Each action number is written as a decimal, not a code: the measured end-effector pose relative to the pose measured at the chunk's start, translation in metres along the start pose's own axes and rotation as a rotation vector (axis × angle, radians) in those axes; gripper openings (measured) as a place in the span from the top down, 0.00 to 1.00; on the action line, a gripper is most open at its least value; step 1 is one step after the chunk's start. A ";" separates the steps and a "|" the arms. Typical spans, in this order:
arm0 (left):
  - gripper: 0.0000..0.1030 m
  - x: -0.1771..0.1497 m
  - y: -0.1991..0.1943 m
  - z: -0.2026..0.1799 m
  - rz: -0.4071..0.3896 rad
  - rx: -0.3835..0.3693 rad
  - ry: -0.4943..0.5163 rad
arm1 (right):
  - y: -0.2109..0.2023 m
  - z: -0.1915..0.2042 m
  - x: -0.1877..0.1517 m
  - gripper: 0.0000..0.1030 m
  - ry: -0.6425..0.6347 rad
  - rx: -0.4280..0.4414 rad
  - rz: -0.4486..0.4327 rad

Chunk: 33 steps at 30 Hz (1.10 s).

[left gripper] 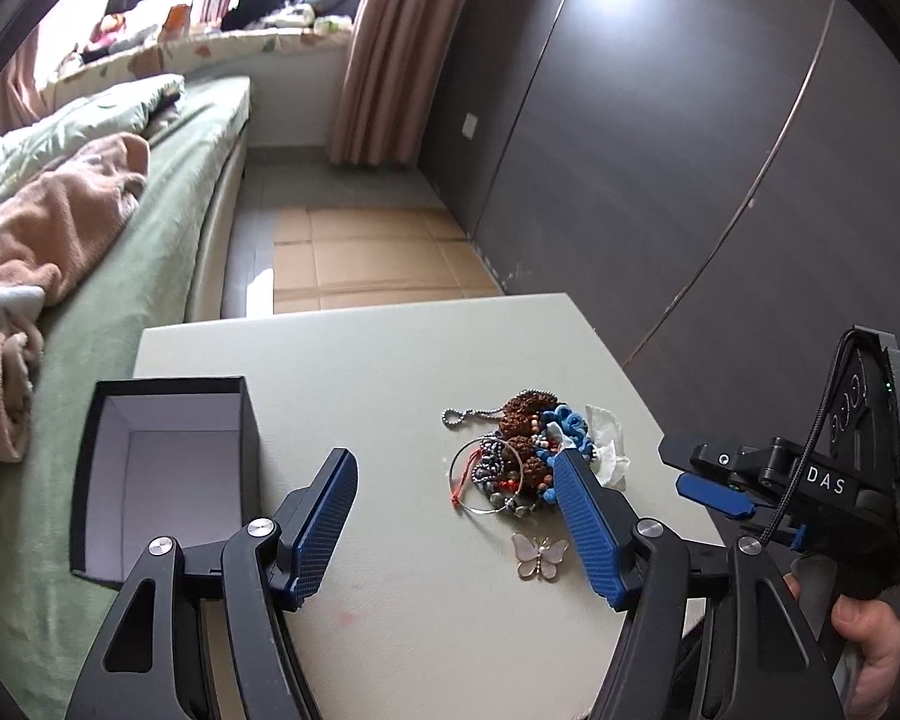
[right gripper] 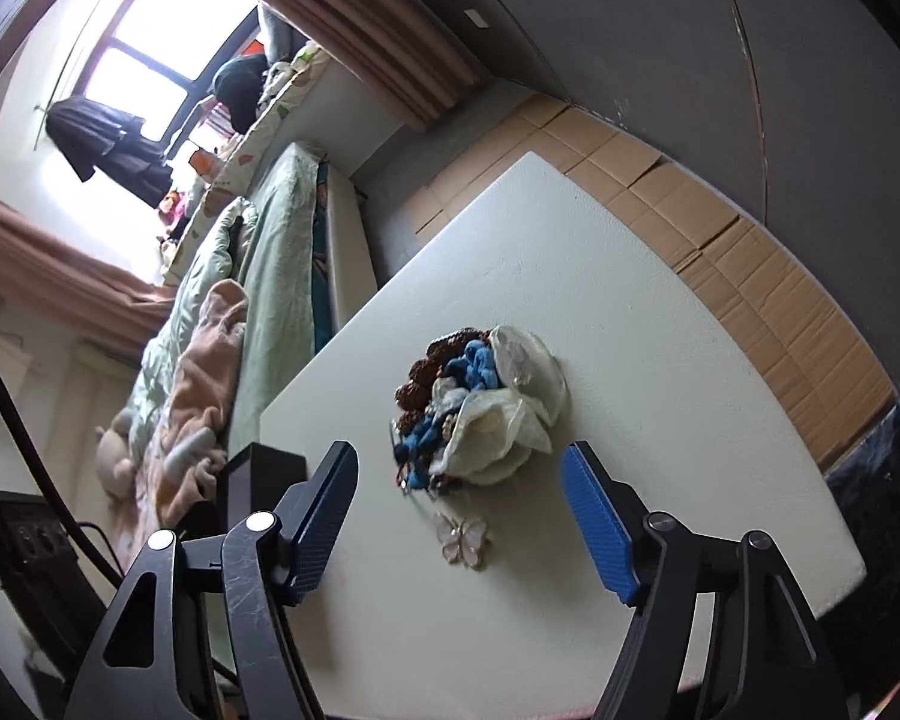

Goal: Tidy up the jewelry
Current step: 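Close the right gripper on the white plastic bag in the pile, then lift the white bag aside with the right gripper while the left gripper reaches the silver ring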

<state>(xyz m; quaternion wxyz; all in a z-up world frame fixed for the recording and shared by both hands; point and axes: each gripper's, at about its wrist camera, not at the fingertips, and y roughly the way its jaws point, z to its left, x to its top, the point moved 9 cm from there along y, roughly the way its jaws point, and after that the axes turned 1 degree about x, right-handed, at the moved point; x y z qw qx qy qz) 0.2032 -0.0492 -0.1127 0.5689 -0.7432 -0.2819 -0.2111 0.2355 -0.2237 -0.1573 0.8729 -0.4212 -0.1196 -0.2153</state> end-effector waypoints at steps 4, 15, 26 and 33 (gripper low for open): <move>0.33 0.007 0.016 0.000 0.031 0.001 -0.006 | 0.008 -0.008 0.008 0.30 0.038 -0.005 -0.004; 0.42 0.009 0.048 0.003 0.061 -0.054 -0.055 | 0.051 -0.021 0.011 0.37 0.106 0.011 0.063; 0.43 -0.016 0.059 -0.001 0.121 -0.087 -0.006 | 0.046 -0.025 0.013 0.95 0.200 0.074 0.027; 0.43 -0.035 0.065 -0.019 0.157 -0.079 0.118 | 0.021 -0.015 0.021 0.96 0.160 0.083 -0.038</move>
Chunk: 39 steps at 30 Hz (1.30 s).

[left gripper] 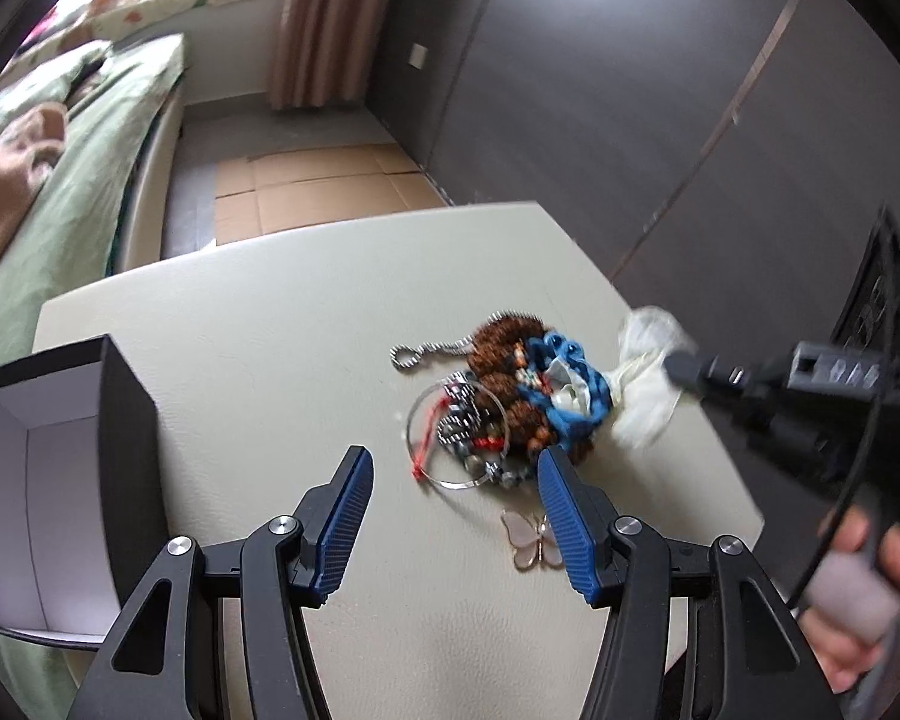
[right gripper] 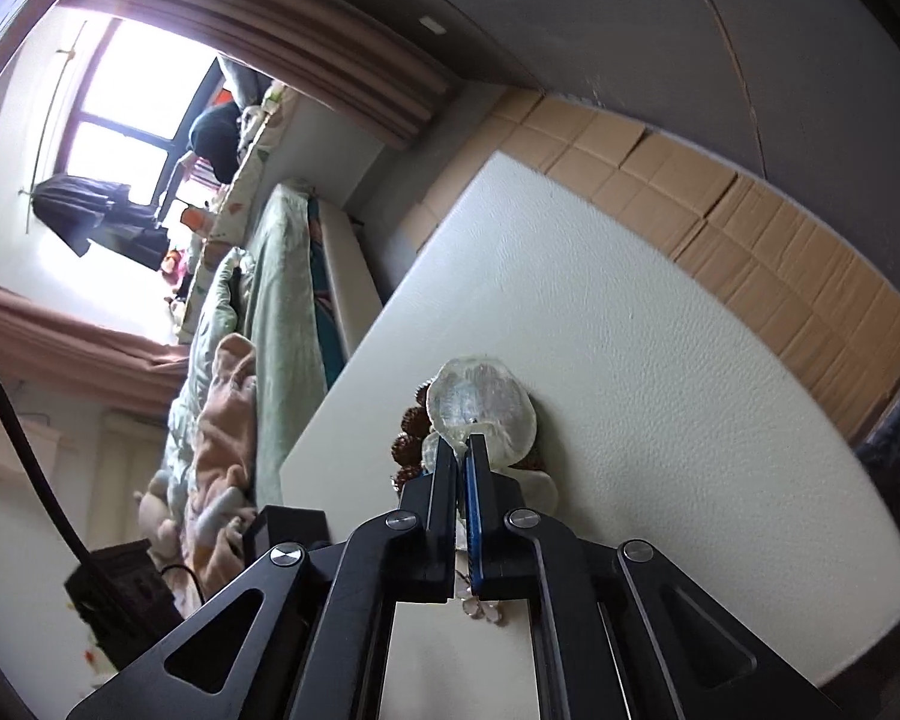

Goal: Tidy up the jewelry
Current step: 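Lift the white bag aside with the right gripper while the left gripper reaches the silver ring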

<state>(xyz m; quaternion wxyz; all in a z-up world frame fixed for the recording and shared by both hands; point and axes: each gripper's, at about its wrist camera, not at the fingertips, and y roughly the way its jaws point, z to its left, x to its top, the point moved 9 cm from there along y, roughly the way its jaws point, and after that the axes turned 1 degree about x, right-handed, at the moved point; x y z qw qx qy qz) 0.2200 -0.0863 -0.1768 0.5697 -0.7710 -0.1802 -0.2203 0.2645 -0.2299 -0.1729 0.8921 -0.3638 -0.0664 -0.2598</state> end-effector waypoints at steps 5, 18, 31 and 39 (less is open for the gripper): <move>0.43 -0.008 0.010 -0.012 0.015 0.039 0.078 | -0.019 0.001 0.002 0.96 0.009 0.004 -0.046; 0.60 -0.007 0.036 -0.016 0.016 0.090 0.201 | -0.045 -0.002 -0.002 0.96 0.015 0.032 -0.074; 0.98 -0.001 0.031 -0.008 -0.010 0.047 0.107 | -0.050 -0.011 -0.001 0.96 0.039 0.039 -0.074; 1.00 0.013 -0.011 0.005 -0.089 -0.016 -0.010 | -0.045 -0.004 -0.007 0.96 0.018 0.061 -0.046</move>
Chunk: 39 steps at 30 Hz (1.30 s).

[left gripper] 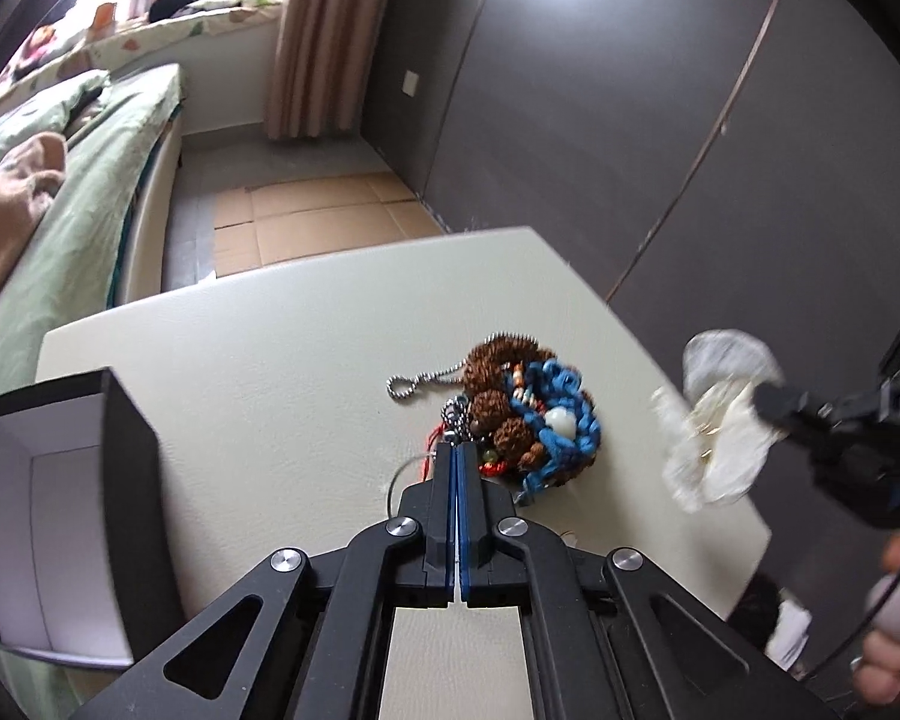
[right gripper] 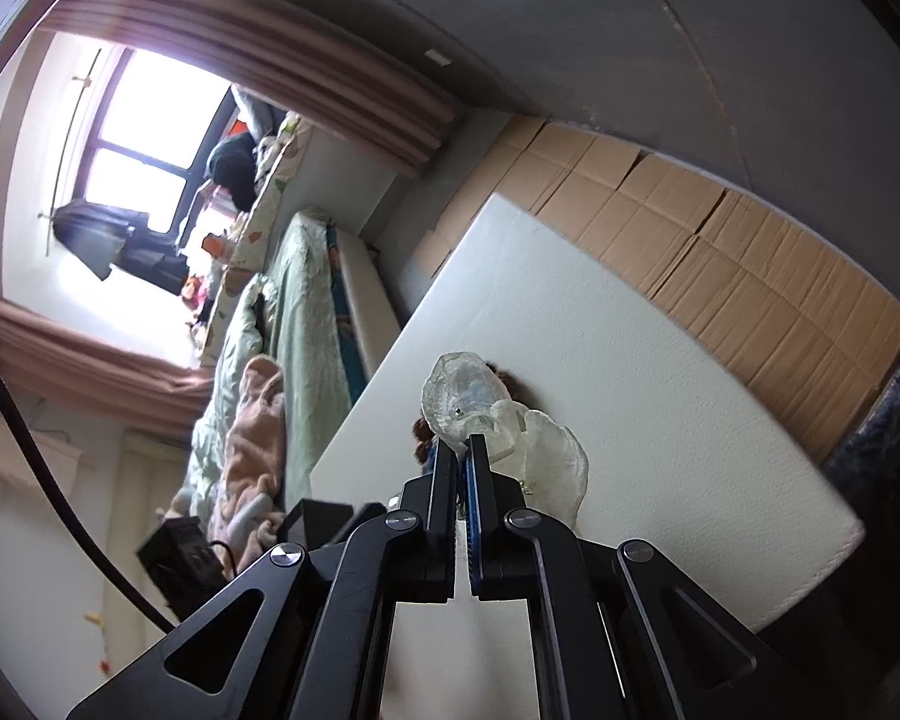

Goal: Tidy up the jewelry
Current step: 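Lift the white bag aside with the right gripper while the left gripper reaches the silver ring, then grasp the silver ring chain with the left gripper and lift it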

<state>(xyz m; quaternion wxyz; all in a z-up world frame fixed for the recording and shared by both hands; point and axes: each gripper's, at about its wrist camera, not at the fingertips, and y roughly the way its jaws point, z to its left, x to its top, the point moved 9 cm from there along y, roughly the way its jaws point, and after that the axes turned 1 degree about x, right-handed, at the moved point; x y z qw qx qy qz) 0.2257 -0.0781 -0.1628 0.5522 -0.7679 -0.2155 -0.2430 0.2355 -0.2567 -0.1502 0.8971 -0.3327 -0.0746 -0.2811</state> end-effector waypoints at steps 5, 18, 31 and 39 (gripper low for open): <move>1.00 0.009 -0.024 0.006 -0.046 -0.020 -0.051 | 0.005 0.016 -0.008 0.96 -0.054 0.019 0.009; 0.38 -0.018 0.007 -0.007 0.108 -0.011 -0.015 | 0.008 0.011 -0.009 0.96 -0.044 -0.009 -0.005; 0.70 -0.036 0.036 -0.027 0.157 0.073 0.098 | -0.019 -0.002 0.006 0.96 -0.005 0.015 -0.046; 0.75 -0.040 0.054 -0.032 0.152 0.130 0.112 | -0.022 -0.005 0.008 0.96 0.006 0.023 -0.045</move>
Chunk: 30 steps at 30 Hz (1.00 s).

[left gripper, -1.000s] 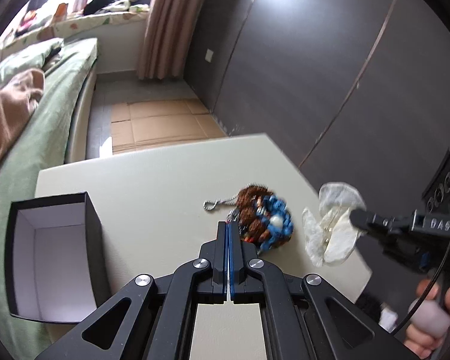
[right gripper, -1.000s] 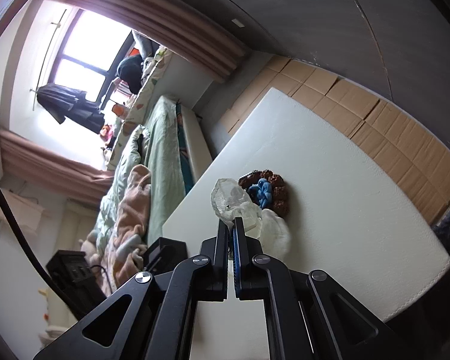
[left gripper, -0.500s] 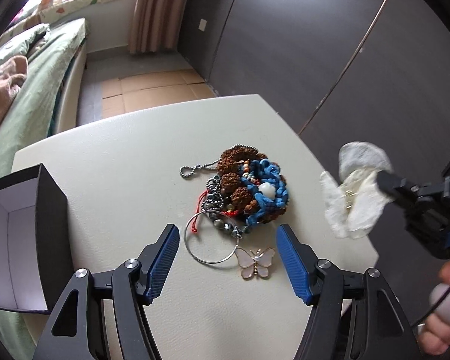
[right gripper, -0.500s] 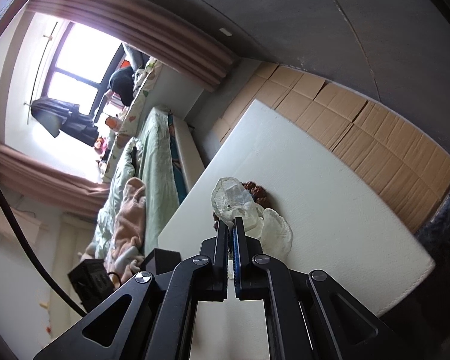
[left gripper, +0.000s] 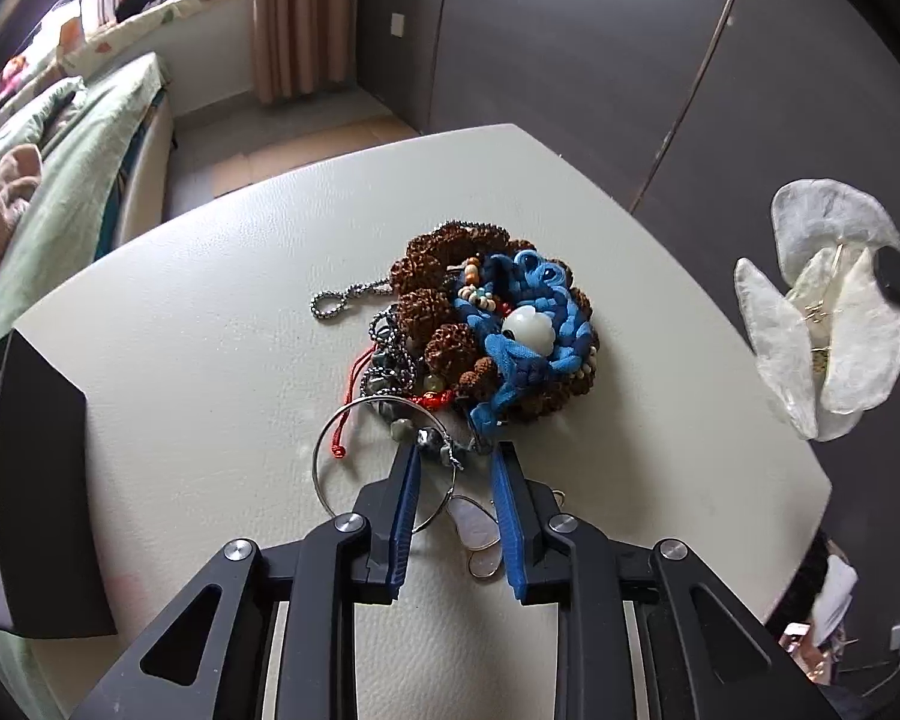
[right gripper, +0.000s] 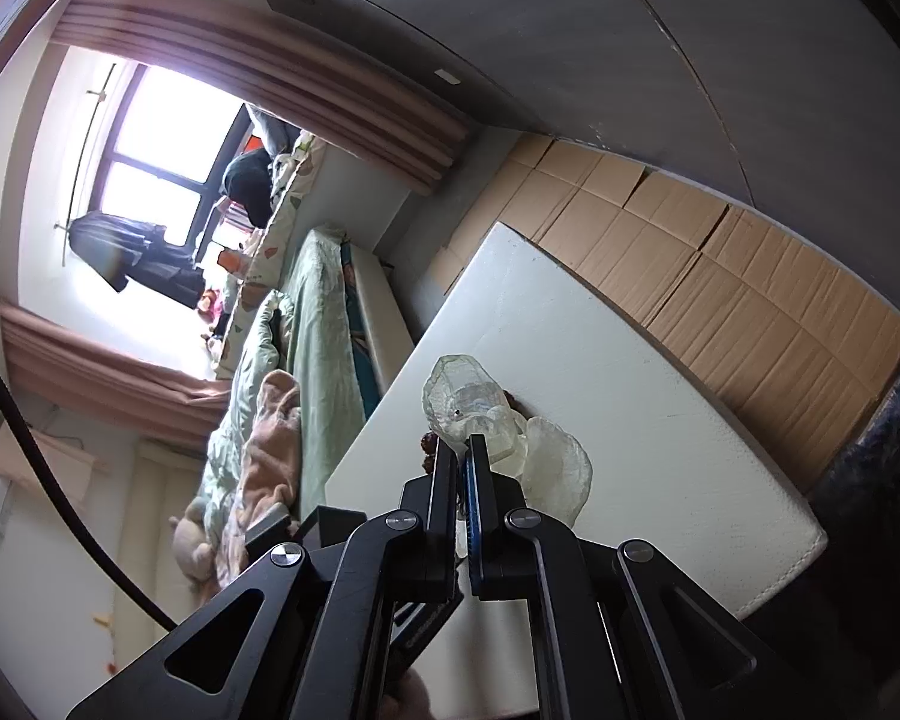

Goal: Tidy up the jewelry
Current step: 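Grasp the silver ring chain with the left gripper and lift it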

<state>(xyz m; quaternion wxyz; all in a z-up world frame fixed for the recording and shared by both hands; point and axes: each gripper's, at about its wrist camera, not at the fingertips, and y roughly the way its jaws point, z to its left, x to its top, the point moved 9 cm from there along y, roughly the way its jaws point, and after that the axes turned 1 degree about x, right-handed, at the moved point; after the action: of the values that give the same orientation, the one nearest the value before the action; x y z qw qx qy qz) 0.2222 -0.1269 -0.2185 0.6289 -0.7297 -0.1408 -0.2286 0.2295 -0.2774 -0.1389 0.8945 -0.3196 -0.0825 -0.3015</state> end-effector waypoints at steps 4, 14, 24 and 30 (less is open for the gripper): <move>0.95 -0.002 -0.001 -0.001 0.000 0.021 0.021 | -0.001 -0.002 0.001 0.96 -0.006 -0.003 0.005; 0.97 0.004 -0.033 0.011 -0.038 -0.072 -0.053 | 0.008 0.010 -0.009 0.96 -0.046 -0.005 0.031; 0.97 0.024 -0.091 0.050 -0.156 -0.100 -0.150 | 0.031 0.042 -0.030 0.96 -0.118 0.060 0.085; 0.97 0.027 -0.118 0.080 -0.206 -0.086 -0.204 | 0.052 0.064 -0.048 0.96 -0.169 0.085 0.124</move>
<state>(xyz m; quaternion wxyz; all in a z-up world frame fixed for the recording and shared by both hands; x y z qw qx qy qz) 0.1997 -0.0307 -0.1120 0.5528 -0.7569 -0.2682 -0.2227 0.2240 -0.1822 -0.1322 0.9142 -0.3099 -0.1503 -0.2136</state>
